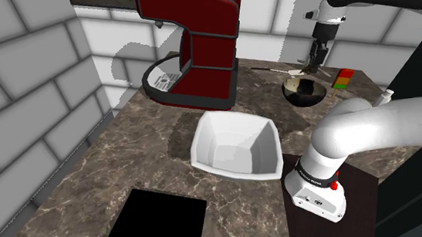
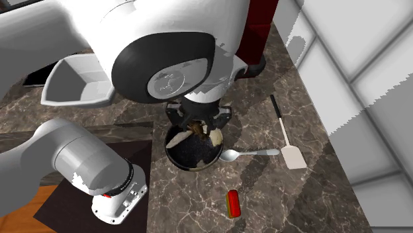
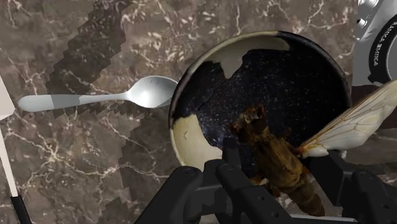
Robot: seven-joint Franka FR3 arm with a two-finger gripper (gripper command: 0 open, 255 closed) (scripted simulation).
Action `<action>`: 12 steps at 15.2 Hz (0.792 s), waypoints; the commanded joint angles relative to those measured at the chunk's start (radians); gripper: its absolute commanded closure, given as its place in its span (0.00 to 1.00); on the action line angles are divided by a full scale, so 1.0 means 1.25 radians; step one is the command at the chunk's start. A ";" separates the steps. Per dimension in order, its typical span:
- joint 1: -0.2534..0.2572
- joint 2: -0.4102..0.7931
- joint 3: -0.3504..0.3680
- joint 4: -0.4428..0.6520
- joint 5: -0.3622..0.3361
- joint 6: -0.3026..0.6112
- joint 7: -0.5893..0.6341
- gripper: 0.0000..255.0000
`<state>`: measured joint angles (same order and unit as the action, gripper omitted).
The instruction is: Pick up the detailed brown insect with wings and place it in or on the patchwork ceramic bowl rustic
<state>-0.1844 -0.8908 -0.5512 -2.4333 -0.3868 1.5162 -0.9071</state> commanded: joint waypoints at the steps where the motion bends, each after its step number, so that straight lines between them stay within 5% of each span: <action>1: -0.003 -0.003 -0.007 -0.022 -0.007 0.019 0.001 1.00; 12: -0.011 -0.008 -0.034 -0.090 -0.031 0.083 0.005 1.00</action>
<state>-0.1983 -0.9006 -0.5938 -2.5441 -0.4253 1.6187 -0.9006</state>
